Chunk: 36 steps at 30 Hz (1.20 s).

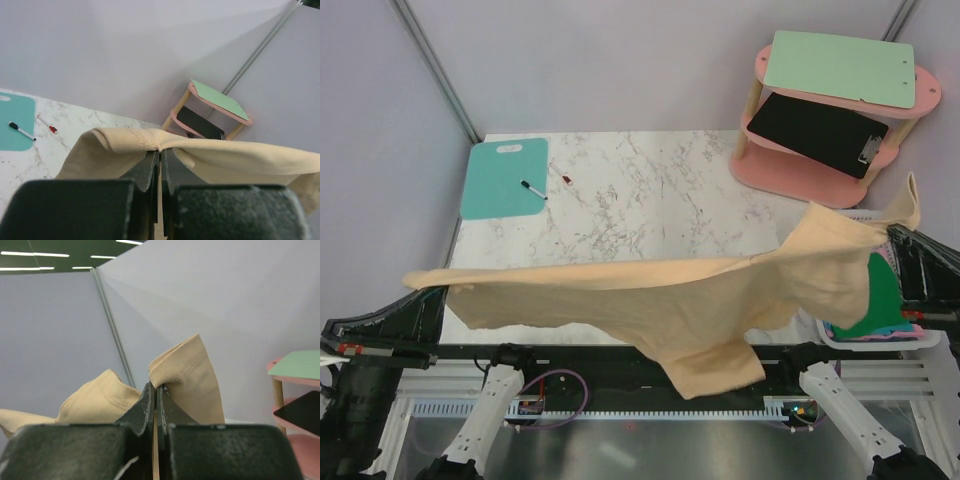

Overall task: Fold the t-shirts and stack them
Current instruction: Flatten out the tshirt

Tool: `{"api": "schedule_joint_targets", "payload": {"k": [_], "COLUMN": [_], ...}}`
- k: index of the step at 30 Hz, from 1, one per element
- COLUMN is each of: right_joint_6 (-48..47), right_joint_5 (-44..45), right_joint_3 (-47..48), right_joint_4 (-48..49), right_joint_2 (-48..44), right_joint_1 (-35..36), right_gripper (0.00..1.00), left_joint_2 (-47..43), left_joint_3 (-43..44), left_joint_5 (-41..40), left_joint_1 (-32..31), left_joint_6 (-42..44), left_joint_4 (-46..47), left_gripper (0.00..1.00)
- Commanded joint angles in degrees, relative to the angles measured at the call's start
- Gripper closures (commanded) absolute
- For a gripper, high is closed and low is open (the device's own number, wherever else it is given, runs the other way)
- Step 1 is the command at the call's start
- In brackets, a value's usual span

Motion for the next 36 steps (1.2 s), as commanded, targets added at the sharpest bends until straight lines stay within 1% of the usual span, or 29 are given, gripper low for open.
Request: {"api": "schedule_joint_targets", "payload": {"k": [1, 3, 4, 5, 6, 7, 8, 9, 10, 11, 12, 14, 15, 16, 18, 19, 20, 21, 22, 23, 24, 26, 27, 30, 33, 36], "right_joint_6": [0.17, -0.18, -0.36, -0.62, -0.88, -1.15, -1.32, -1.67, -2.2, -2.12, -2.2, -2.12, -2.03, -2.46, -2.9, -3.43, -3.43, -3.96, -4.4, -4.57, -4.75, -5.8, -5.89, -7.21, -8.09, -7.65], "right_joint_5": [3.09, 3.9, 5.12, 5.48, 5.48, 5.83, 7.31, 7.85, 8.38, 10.04, 10.57, 12.93, 13.21, 13.74, 15.23, 16.19, 16.9, 17.43, 17.61, 17.87, 18.05, 18.92, 19.8, 21.39, 22.09, 22.79], "right_joint_3": [2.61, 1.47, -0.62, -2.12, -3.88, -8.16, -10.12, -11.88, -14.85, -16.45, -17.95, -21.2, -21.56, -21.48, -20.69, -19.29, -18.15, -15.0, -13.49, -11.3, -7.19, -3.04, 0.64, 6.8, 11.46, 12.8], "right_joint_4": [0.06, 0.86, 1.12, 2.17, 3.13, 4.45, 6.55, 7.7, 8.85, 10.6, 12.18, 16.22, 16.94, 18.68, 20.19, 21.85, 22.21, 22.48, 23.52, 23.45, 23.36, 22.84, 22.66, 22.22, 21.43, 21.34], "right_joint_2": [4.99, 7.11, 9.47, 10.53, 11.59, 13.34, 14.4, 15.72, 18.6, 20.2, 21.87, 27.75, 30.21, 35.89, 42.15, 48.62, 51.91, 58.29, 61.23, 64.22, 69.38, 73.89, 77.66, 83.12, 86.12, 85.96], "right_joint_1": [-0.99, -1.08, -1.08, -0.99, -1.08, -1.08, -1.08, -0.99, -0.99, -0.99, -1.08, -0.99, -0.99, -0.99, -0.99, -0.9, -0.99, -0.99, -1.08, -0.9, -0.99, -0.9, -0.99, -1.08, -1.08, -1.34], "right_gripper": [1.0, 1.0, 1.0, 1.0, 1.0, 1.0, 1.0, 1.0, 1.0, 1.0, 1.0, 1.0, 1.0, 1.0, 1.0, 1.0, 1.0, 1.0, 1.0, 1.0, 1.0, 1.0, 1.0, 1.0, 1.0, 1.0], "left_joint_2": [4.33, 6.69, 7.4, 7.84, 8.11, 9.16, 9.6, 10.3, 11.96, 13.2, 14.25, 18.82, 20.4, 22.68, 29.53, 31.91, 37.06, 39.46, 41.84, 46.82, 48.79, 53.0, 56.42, 60.65, 62.51, 63.66], "left_joint_3": [2.0, -1.25, -2.83, -7.11, -9.59, -12.05, -17.38, -19.96, -22.51, -27.49, -30.06, -36.55, -38.42, -40.01, -43.09, -43.36, -43.19, -42.92, -41.44, -40.38, -39.33, -36.08, -34.94, -31.85, -29.04, -27.37], "left_joint_5": [-2.47, -3.09, -3.01, -3.09, -4.4, -5.02, -5.29, -5.99, -5.99, -6.08, -6.34, -6.69, -6.87, -7.05, -8.18, -8.8, -9.15, -9.16, -9.07, -9.07, -9.42, -9.68, -10.03, -9.34, -8.28, -7.66], "left_joint_1": [-0.1, -0.1, -0.1, -0.1, -0.1, -0.1, -0.1, -0.1, -0.1, -0.1, -0.1, -0.1, -0.1, -0.1, -0.01, -0.01, 0.08, 0.08, 0.17, 0.17, 0.26, 0.34, 0.69, 1.83, 3.06, 3.77], "left_joint_6": [3.18, 3.44, 3.36, 3.53, 3.36, 3.36, 3.27, 3.01, 2.92, 2.65, 1.96, 0.82, 0.37, 0.11, -0.69, -0.77, -1.3, -1.3, -1.3, -1.04, -0.78, 0.19, 0.54, 1.16, 1.68, 1.77], "left_joint_4": [-3.06, -2.8, -2.36, -0.27, 0.97, 2.12, 5.26, 6.6, 8.26, 11.24, 13.27, 16.7, 20.46, 22.15, 26.88, 27.96, 29.01, 31.63, 32.35, 32.8, 33.67, 34.03, 34.03, 35.0, 35.79, 35.88], "left_gripper": [0.98, 0.98, 0.98, 0.98, 0.98, 0.98, 0.98, 0.98, 0.98, 0.98, 0.98, 0.98, 0.98, 0.98, 0.98, 0.98, 0.98, 0.98, 0.98, 0.98, 0.98, 0.98, 0.98, 0.98, 0.98, 0.98]}}
